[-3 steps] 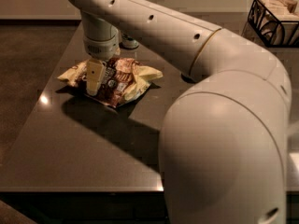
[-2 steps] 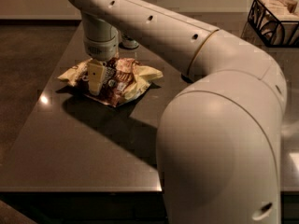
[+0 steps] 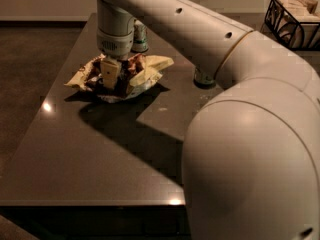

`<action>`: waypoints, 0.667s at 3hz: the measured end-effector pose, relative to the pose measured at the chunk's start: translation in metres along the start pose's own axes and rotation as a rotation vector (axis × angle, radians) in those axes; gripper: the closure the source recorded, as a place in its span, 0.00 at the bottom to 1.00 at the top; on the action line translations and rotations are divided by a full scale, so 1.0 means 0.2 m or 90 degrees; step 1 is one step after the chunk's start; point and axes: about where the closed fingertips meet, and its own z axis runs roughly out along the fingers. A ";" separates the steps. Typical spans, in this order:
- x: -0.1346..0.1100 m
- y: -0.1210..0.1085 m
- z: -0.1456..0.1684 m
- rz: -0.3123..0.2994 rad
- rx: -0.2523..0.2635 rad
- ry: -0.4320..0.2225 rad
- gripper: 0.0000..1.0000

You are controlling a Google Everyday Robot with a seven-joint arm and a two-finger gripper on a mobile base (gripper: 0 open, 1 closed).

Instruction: Pick brown chip bag

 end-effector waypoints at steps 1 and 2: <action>0.00 0.06 -0.18 -0.044 -0.027 -0.064 0.87; 0.02 0.15 -0.38 -0.093 -0.053 -0.132 1.00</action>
Offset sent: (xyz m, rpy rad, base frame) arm -0.0762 -0.0330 0.1251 0.3281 0.0238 0.2941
